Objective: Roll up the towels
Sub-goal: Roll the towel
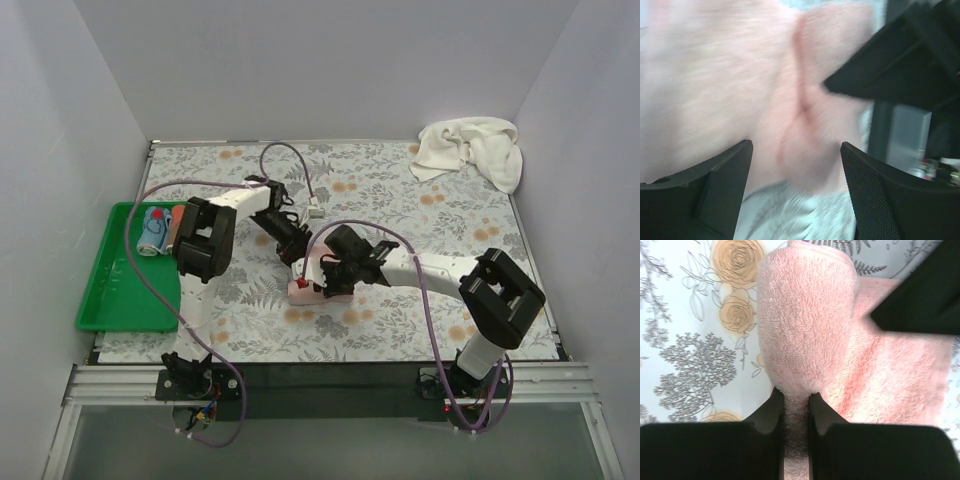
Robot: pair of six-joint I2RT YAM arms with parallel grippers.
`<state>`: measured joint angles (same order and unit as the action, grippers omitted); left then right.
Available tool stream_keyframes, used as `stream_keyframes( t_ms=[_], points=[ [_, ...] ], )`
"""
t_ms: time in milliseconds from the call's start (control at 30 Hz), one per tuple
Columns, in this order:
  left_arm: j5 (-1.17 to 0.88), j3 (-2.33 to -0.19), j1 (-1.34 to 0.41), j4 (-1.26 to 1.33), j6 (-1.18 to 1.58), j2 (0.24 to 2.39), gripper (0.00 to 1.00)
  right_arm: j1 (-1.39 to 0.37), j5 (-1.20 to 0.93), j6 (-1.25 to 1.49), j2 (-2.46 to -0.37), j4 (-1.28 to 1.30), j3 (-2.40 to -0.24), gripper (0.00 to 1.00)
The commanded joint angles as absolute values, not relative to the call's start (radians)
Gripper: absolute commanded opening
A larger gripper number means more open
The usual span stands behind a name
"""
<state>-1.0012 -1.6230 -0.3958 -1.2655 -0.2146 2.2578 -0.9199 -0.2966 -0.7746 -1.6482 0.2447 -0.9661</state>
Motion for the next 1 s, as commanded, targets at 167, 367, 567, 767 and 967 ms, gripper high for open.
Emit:
stream_keyframes(
  t_ms=[167, 367, 567, 767, 967],
  points=[
    [-0.834, -1.709, -0.126, -1.088, -0.236, 2.073, 0.68, -0.828, -0.641, -0.669, -1.772, 0.639, -1.081, 0.01],
    [-0.804, -1.525, -0.061, -0.859, -0.198, 1.77, 0.69, -0.74, -0.804, -0.637, -1.954, 0.812, -1.241, 0.01],
    [-0.648, -1.189, -0.225, -0.707, -0.31, 1.468, 0.72, -0.661, -0.982, -0.63, -2.124, 0.928, -1.376, 0.01],
    [-0.462, -0.872, -0.55, -0.554, -0.368, 1.191, 0.76, -0.629, -1.017, -0.621, -2.239, 0.979, -1.453, 0.01],
    [-0.379, -0.759, -0.761, -0.441, -0.383, 1.183, 0.77, -0.611, -1.035, -0.588, -2.328, 0.997, -1.489, 0.01]
  ],
)
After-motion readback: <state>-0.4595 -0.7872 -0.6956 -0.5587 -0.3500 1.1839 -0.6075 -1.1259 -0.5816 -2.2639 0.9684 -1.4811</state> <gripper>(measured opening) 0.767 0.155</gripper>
